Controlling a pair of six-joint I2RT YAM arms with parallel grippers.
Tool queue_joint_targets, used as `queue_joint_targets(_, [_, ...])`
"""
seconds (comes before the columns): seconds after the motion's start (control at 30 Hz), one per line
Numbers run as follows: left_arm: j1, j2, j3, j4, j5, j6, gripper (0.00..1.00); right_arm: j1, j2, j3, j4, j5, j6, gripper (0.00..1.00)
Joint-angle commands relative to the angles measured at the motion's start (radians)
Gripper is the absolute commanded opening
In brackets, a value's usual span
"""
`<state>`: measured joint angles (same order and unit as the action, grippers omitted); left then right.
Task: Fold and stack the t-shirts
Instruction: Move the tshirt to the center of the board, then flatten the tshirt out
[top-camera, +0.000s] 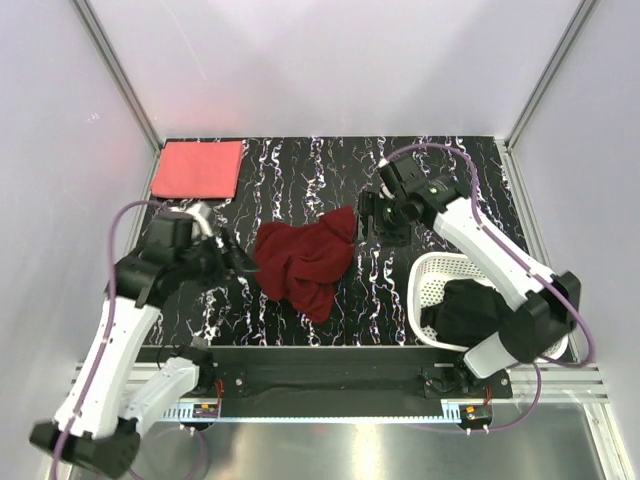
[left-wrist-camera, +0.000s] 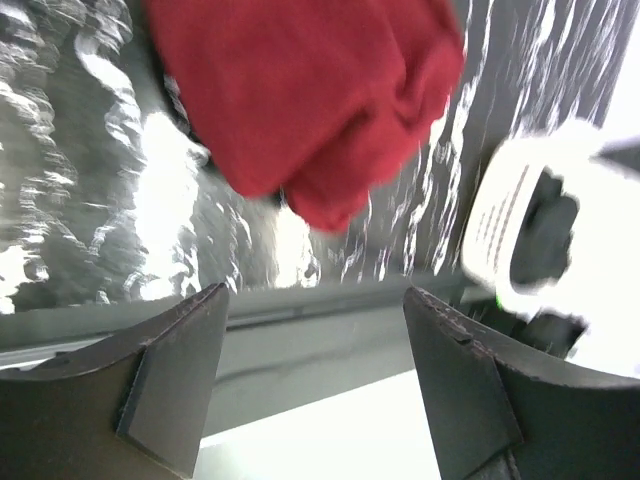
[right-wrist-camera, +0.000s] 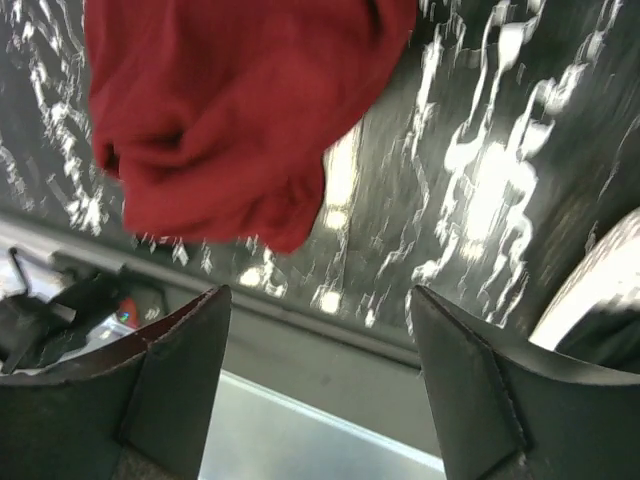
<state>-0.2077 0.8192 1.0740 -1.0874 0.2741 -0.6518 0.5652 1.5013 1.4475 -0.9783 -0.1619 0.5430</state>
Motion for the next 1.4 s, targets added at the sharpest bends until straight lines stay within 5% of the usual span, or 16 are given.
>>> queue_joint_targets(0.0, [-0.159, 0.059, 0.017, 0.112, -0.068, -0.068, 0.76, 0.004, 0.112, 0.128, 0.101, 0.085, -0.124, 0.77])
queue_joint_targets(0.1, [-0.202, 0.133, 0.026, 0.144, -0.087, -0.043, 0.77, 0.004, 0.275, 0.256, 0.157, 0.032, -0.146, 0.66])
queue_joint_targets(0.37, [-0.202, 0.331, -0.097, 0.308, -0.094, 0.043, 0.82, 0.007, 0.595, 0.543, 0.06, -0.049, -0.14, 0.62])
queue_joint_targets(0.67, [-0.17, 0.531, -0.132, 0.484, -0.046, 0.101, 0.79, 0.061, 0.271, 0.145, 0.147, -0.143, -0.141, 0.83])
queue_joint_targets(0.87, [-0.168, 0.557, -0.132, 0.578, 0.028, 0.107, 0.45, 0.094, 0.137, -0.135, 0.34, -0.387, -0.112, 0.89])
queue_joint_targets(0.9, [-0.168, 0.552, -0.132, 0.581, 0.034, 0.106, 0.26, 0.111, 0.126, -0.159, 0.38, -0.399, -0.11, 0.9])
queue_joint_targets(1.0, [-0.168, 0.494, -0.105, 0.511, 0.002, 0.103, 0.0, 0.151, 0.122, -0.19, 0.486, -0.39, -0.115, 0.89])
queue_joint_targets(1.2, [-0.17, 0.351, -0.062, 0.412, -0.05, 0.061, 0.0, 0.229, 0.148, -0.3, 0.847, -0.278, -0.049, 0.81])
queue_joint_targets(1.37, [-0.17, 0.308, -0.057, 0.426, -0.009, -0.002, 0.0, 0.295, 0.263, -0.322, 0.952, -0.168, -0.008, 0.79])
